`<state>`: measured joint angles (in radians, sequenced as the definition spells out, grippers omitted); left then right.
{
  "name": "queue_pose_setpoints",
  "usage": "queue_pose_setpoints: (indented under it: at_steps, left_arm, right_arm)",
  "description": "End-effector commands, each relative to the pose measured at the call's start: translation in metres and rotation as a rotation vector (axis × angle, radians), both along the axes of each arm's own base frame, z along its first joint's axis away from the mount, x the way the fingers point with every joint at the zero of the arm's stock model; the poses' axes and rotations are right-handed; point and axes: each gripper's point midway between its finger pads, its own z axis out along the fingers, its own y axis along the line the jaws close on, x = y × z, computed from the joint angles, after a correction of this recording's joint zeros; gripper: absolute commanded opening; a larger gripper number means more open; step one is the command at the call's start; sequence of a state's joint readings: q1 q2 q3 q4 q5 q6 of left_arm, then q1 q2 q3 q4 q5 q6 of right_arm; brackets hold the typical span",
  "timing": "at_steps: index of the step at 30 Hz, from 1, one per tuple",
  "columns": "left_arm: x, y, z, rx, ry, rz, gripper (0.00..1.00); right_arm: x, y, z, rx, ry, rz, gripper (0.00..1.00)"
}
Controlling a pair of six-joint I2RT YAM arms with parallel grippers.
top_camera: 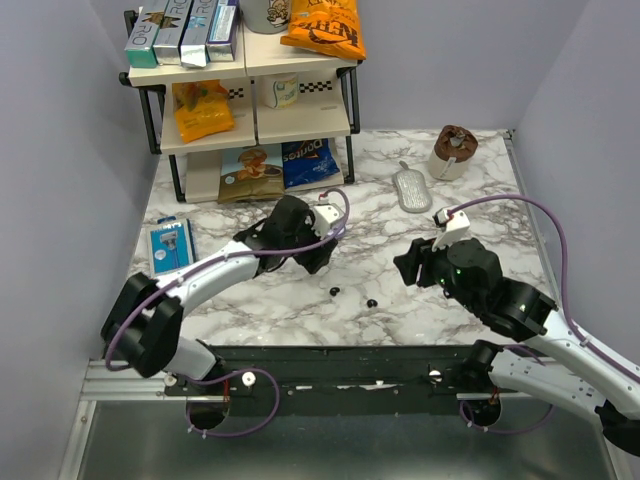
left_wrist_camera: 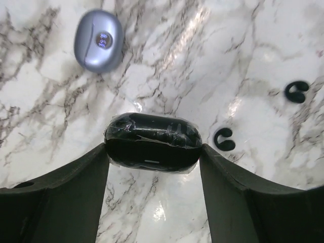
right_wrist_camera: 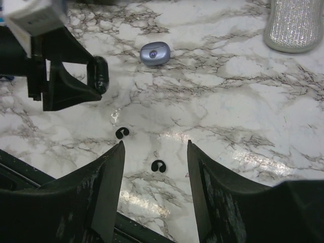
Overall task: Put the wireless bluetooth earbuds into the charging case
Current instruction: Pick up the charging case at the center of the board.
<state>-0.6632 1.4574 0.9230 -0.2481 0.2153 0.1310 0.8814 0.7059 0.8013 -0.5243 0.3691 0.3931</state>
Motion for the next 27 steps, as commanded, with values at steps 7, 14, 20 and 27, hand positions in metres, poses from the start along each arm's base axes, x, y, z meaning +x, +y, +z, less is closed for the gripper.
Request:
queue_pose_setpoints:
  at_steps: [7, 14, 20, 27]
  left_arm:
    - [-0.019, -0.017, 0.089, -0.563, -0.338, 0.08, 0.0]
    - [-0.046, -0.031, 0.103, -0.658, -0.496, 0.032, 0.0]
    - [-0.069, -0.043, 0.106, -0.702, -0.552, -0.019, 0.0]
    - [-0.087, -0.061, 0.108, -0.643, -0.581, -0.096, 0.0]
  right_arm:
    - [-0.012, 0.021, 0.023, 0.106, 0.028, 0.094, 0.61]
    - [-0.024, 0.047, 0.031, 0.111, 0.072, 0.246, 0.62]
    - [-0.033, 0.069, 0.006, 0.036, 0.163, 0.386, 0.68]
    - [-0.033, 0.085, -0.005, 0.026, 0.185, 0.454, 0.83]
